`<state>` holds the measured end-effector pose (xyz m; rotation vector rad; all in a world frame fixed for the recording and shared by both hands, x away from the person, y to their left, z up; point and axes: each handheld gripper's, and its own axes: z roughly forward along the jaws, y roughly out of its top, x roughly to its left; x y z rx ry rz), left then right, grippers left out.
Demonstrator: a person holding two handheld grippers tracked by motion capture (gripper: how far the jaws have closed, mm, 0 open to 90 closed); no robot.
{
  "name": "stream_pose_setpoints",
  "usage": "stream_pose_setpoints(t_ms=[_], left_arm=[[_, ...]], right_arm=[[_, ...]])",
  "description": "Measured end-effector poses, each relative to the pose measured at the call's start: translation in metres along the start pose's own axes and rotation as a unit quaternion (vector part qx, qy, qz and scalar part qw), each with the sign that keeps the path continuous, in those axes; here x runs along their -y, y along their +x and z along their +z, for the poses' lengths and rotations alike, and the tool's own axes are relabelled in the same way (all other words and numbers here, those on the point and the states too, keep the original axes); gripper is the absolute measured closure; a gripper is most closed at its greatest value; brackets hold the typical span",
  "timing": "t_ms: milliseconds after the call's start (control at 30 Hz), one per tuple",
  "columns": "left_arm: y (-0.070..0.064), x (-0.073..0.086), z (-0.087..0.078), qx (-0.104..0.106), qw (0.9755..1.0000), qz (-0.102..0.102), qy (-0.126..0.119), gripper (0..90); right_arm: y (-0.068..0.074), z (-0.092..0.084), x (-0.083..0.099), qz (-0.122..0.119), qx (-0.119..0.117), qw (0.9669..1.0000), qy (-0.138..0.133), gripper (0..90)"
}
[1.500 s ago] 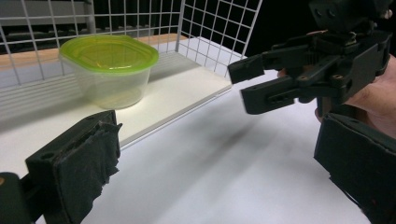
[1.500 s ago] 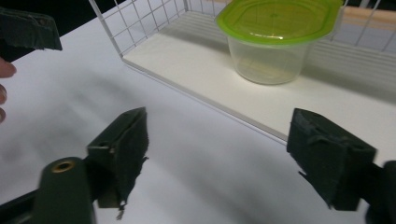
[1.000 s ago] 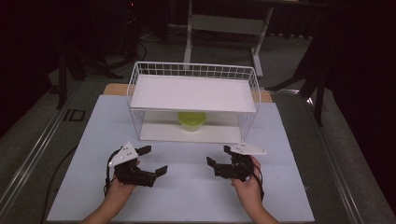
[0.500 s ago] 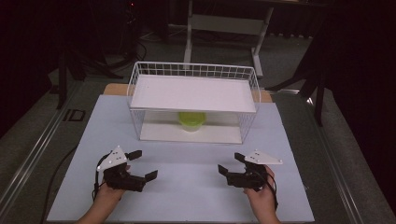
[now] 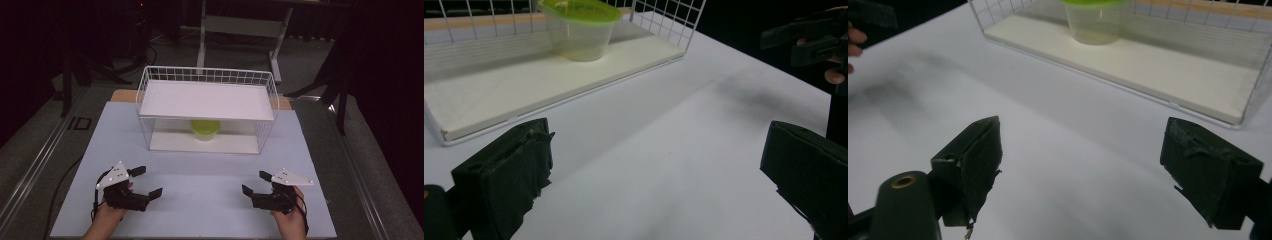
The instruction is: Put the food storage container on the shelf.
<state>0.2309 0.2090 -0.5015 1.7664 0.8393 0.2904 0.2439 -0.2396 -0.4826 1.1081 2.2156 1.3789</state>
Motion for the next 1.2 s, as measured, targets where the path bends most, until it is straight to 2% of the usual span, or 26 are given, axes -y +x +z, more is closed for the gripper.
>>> stream_pose_setpoints(t_ms=[133,200,367,467,633,767,833,1000,1133,1200], left_arm=[[0.001,0.004,0.002,0.0,1.0,0.001,0.0,1.1],[0.0,0.004,0.003,-0.003,1.0,0.006,0.001,1.1],[0.001,0.005,0.005,-0.006,0.9999,0.012,-0.007,1.1],[0.001,0.004,0.008,-0.005,0.9999,0.013,-0.006,1.1],[0.0,0.004,0.011,-0.001,0.9999,0.015,-0.003,1.1],[0.0,0.003,0.008,-0.005,0.9998,0.013,-0.012,1.1],[0.0,0.003,0.006,-0.004,0.9997,0.01,-0.023,1.1],[-0.002,0.002,0.002,-0.013,0.9993,0.017,-0.031,1.1],[-0.001,0.002,0.001,-0.017,0.999,0.016,-0.038,1.1],[0.0,0.002,0.0,-0.016,0.999,0.015,-0.039,1.1]], right_arm=[[-0.003,-0.003,0.007,-0.008,0.008,0.9999,0.007,16.6],[-0.005,-0.002,0.009,-0.004,0.005,1.0,0.008,16.6],[-0.007,0.002,0.012,-0.016,0.008,0.9998,0.013,16.6],[-0.009,0.005,0.013,-0.032,0.009,0.9994,0.009,16.6],[-0.014,0.011,0.016,-0.041,0.009,0.999,0.015,16.6],[-0.016,0.012,0.015,-0.037,0.01,0.9993,0.005,16.6],[-0.015,0.013,0.014,-0.036,0.003,0.9993,-0.002,16.7],[-0.011,0.015,0.013,-0.05,-0.008,0.9987,-0.008,16.8],[-0.011,0.015,0.013,-0.047,-0.016,0.9987,-0.014,16.7],[-0.012,0.014,0.013,-0.047,-0.012,0.9987,-0.015,16.7]])
